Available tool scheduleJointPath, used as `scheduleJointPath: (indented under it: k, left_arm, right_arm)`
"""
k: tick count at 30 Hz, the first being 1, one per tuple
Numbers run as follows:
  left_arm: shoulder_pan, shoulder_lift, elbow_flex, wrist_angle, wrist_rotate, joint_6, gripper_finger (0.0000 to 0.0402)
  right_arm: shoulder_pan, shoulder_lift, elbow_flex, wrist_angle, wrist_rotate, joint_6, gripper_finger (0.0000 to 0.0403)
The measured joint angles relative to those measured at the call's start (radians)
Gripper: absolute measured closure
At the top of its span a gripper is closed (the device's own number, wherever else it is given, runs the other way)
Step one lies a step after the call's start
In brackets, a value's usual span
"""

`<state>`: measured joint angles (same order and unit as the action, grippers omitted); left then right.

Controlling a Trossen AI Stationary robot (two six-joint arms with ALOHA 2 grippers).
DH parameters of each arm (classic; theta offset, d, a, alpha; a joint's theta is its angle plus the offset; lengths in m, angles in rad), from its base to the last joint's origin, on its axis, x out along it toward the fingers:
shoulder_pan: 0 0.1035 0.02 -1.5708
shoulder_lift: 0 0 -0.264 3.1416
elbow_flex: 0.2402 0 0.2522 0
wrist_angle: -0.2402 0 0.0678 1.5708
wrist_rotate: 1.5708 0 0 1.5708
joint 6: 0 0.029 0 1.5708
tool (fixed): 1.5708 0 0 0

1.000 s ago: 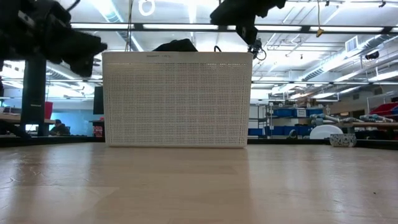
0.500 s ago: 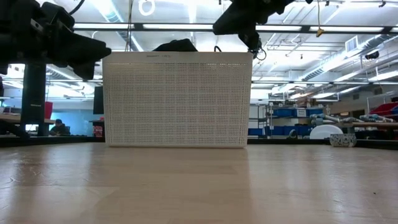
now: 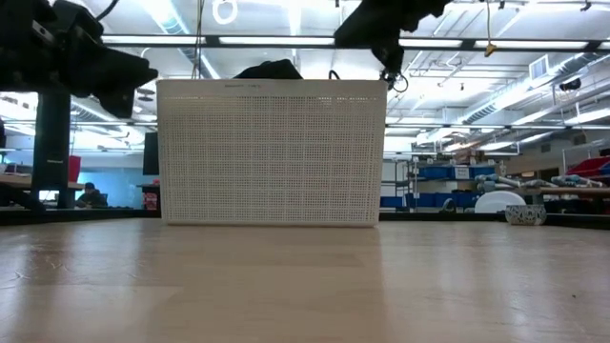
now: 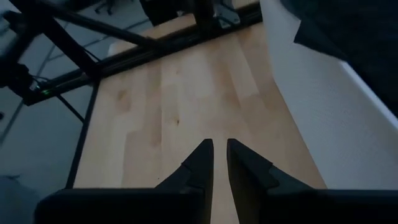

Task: Sort clothes
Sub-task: Return to Home Position

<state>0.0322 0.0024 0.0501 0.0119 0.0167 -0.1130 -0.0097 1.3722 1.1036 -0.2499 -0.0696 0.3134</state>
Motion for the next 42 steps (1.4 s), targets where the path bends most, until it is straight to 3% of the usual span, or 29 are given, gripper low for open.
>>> scheduleJointPath:
  k: [4,11,16,22,28,32,38,42]
  left_arm:
    - [0.000,-0.002,0.018,-0.044,0.004,0.000,0.0295]
    - [0.000,-0.002,0.015,-0.055,-0.001,-0.003,0.0295]
    - [0.000,0.000,-0.016,-0.001,-0.031,0.000,0.0295]
    - [0.000,-0.002,-0.041,0.039,-0.033,-0.004,0.0295]
    - [0.000,-0.002,-0.041,0.018,-0.034,-0.026,0.0295]
    - [0.000,-0.002,-0.042,0.014,-0.020,-0.045,0.0295]
    - [0.000,-0.002,-0.042,0.010,-0.020,-0.049,0.0295]
    - [0.000,-0.002,-0.042,0.011,-0.021,-0.055,0.0295]
  right_arm:
    - [0.001,-0.081,-0.101,0.109,0.019,0.003,0.0355]
    - [0.003,-0.239,-0.413,0.527,0.025,0.024,0.0355]
    - [-0.022,-0.261,-0.554,0.737,0.022,0.019,0.0355]
    - [-0.056,-0.276,-0.698,0.827,0.023,0.112,0.0355]
    - [-0.043,-0.382,-0.857,1.005,0.031,0.151,0.0355]
    - [0.015,-0.479,-0.958,1.016,0.100,0.210,0.0355]
    - [0.081,-0.604,-1.053,1.020,0.231,0.168,0.0355]
    - [0.082,-0.693,-1.094,0.980,0.246,0.150,0.0355]
